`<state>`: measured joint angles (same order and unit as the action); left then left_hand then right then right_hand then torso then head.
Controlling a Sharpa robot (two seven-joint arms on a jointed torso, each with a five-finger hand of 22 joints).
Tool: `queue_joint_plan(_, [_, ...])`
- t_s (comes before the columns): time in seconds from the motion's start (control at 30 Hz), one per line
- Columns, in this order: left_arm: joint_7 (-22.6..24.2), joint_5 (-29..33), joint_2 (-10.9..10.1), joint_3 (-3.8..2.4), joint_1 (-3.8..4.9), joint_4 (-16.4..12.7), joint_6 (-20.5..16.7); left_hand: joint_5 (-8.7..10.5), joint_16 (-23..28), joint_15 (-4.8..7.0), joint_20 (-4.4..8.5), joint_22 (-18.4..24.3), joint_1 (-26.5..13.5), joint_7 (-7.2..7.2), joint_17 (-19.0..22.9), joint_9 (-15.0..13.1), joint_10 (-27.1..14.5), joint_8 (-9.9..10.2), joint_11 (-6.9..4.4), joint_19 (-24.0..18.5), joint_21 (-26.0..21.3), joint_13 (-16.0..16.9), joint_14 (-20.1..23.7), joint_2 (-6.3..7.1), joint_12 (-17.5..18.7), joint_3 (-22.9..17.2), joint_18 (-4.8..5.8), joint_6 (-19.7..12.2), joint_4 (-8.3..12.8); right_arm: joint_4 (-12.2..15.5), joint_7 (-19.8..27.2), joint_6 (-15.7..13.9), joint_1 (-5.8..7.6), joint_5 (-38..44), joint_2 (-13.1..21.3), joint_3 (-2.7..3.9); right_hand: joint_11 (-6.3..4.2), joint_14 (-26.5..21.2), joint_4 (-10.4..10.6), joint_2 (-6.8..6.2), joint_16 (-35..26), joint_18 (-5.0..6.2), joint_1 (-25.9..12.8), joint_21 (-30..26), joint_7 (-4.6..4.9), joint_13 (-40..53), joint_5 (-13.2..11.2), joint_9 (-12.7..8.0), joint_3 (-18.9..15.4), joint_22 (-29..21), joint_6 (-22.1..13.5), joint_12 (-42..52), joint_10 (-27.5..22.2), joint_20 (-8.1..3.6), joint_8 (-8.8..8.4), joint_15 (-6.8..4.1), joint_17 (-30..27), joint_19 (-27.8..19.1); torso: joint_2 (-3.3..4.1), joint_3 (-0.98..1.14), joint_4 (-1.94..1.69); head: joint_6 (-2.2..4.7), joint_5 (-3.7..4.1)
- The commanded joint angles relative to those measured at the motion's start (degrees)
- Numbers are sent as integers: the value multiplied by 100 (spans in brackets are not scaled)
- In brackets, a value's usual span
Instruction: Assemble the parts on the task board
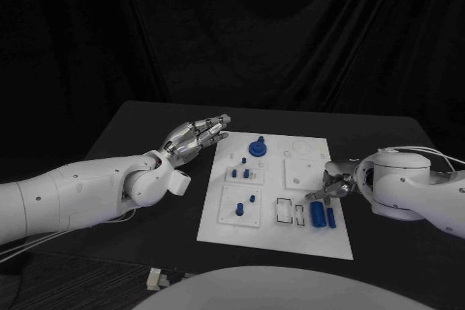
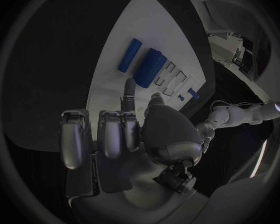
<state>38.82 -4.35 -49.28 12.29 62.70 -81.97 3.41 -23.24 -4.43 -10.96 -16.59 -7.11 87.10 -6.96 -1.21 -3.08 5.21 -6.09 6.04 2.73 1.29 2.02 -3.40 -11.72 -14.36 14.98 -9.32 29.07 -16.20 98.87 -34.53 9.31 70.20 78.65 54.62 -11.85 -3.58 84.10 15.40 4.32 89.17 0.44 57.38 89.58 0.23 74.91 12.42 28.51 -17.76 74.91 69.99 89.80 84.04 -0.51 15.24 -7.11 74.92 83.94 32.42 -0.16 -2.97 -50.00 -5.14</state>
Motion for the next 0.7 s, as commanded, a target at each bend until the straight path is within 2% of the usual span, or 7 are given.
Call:
queue_joint_plan(0.03, [170,7,13,-6,-7,-9,89,-30,-37,-22,-27,2,55,-41,-5,4,-11,-6,39,4,37,9,1,2,-30,-26,-51,-3,-8,-15,-120,155,-21,52,-14,2,1,555,-35,-9,12,-25,63,-19,-5,1509,37,8,1,1484,-24,20,596,-32,-26,-31,1322,570,-1,-2,-2,0,-3])
queue_joint_plan(0.5, [135,7,19,-6,-10,-9,115,-43,-48,-40,-28,-5,82,-47,-7,4,-10,-6,48,9,40,9,-9,14,-31,-31,-40,-10,3,-52,-126,181,-90,81,-53,2,-4,533,-2,-28,-30,-7,91,-77,-7,1509,165,65,-29,1461,-36,20,596,-39,-43,-37,1210,536,-5,-3,0,0,7])
queue_joint_plan(0.7, [117,7,23,-6,-11,-3,126,-43,-48,-40,-28,-5,82,-47,-7,4,-10,-6,48,9,40,9,-9,14,-31,-31,-40,-10,3,-78,-128,206,-115,83,-77,2,-9,526,92,-72,-46,0,19,-97,-12,1509,48,130,-90,1452,-32,20,596,-42,-53,-39,1171,524,-3,-4,-3,0,16])
